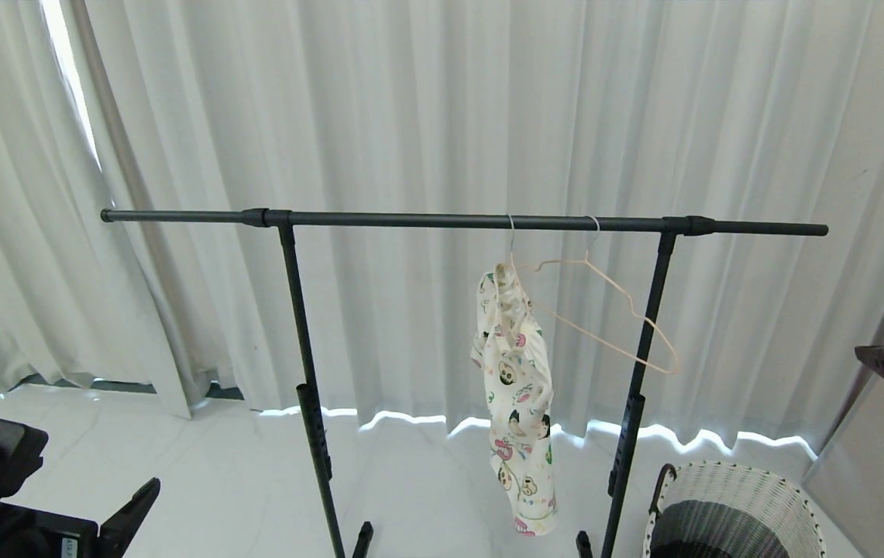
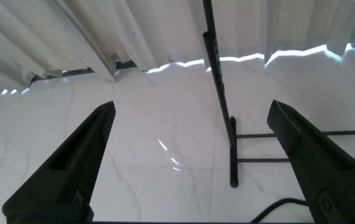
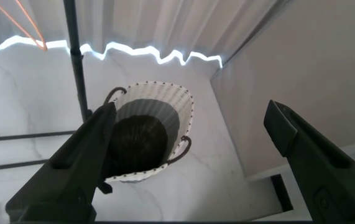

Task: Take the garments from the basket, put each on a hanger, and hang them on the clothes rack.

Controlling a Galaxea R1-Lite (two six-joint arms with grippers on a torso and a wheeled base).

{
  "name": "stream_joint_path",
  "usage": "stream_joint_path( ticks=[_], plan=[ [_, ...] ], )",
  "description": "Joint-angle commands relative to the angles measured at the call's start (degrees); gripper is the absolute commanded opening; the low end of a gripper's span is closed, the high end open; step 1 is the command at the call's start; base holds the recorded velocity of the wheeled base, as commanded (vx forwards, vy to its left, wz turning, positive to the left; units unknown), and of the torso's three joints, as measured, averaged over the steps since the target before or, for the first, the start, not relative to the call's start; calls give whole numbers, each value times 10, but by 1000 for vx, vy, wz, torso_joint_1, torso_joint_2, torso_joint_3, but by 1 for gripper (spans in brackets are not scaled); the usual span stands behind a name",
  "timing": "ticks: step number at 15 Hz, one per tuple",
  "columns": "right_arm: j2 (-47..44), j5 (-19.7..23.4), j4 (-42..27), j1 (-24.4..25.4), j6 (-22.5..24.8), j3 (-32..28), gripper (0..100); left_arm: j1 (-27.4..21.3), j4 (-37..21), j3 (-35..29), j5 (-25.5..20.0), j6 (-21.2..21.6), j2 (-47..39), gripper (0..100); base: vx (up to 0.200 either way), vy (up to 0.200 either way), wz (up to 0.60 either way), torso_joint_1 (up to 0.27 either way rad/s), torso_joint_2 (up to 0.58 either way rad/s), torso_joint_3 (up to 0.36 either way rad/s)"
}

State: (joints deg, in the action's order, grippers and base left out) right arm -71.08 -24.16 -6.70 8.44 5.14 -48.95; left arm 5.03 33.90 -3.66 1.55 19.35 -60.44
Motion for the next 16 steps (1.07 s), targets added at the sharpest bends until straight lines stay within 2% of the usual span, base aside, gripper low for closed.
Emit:
stream_joint_path(
  ticks=[1, 10, 16],
  plan=[
    [-5, 0, 2, 0, 1, 5, 100, 7, 0, 4, 0, 0, 20, 100, 0, 0, 0, -129, 300, 144],
    [7, 0, 1, -11, 1, 10, 100, 17, 0, 22, 1, -1, 37, 100, 0, 0, 0, -222, 497, 271],
    [23, -1, 1, -11, 13, 26, 100, 16, 0, 36, 0, 2, 82, 100, 0, 0, 0, -206, 486, 282]
  ],
)
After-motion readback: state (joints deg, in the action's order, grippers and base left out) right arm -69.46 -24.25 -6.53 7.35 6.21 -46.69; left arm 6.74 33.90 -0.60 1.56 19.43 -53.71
